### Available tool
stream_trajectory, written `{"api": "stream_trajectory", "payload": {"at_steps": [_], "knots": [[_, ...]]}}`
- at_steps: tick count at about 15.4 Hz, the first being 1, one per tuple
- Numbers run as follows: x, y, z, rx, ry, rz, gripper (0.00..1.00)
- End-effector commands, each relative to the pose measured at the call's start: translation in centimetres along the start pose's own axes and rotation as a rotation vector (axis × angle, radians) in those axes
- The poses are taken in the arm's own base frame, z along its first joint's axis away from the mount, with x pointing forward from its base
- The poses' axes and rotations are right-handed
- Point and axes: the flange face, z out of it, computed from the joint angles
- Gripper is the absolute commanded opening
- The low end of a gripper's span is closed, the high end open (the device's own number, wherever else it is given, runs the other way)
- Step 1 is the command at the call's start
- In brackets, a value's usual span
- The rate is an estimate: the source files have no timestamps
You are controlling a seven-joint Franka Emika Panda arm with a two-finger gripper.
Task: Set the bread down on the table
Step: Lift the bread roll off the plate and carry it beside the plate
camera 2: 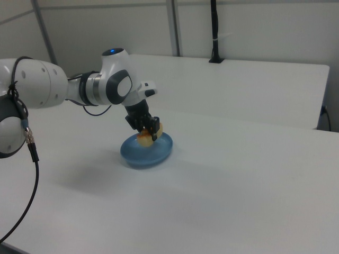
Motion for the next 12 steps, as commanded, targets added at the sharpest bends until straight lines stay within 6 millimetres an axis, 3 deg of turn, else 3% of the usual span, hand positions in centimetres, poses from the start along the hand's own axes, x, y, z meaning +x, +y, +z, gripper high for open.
{"api": "stream_trajectory", "payload": {"at_steps": [1,3,6,8,10,12], "knots": [[-0.3,5.7,-0.9,-0.030,-0.021,-0.070,0.45],[-0.6,10.6,-0.1,-0.040,-0.031,-0.122,0.45],[-1.1,14.8,0.8,-0.049,-0.040,-0.144,0.46],[-1.1,17.3,3.0,-0.063,-0.016,-0.157,0.48],[-1.1,18.6,5.8,-0.110,0.016,-0.185,0.53],[-1.3,18.5,8.6,-0.142,0.011,-0.226,0.59]]}}
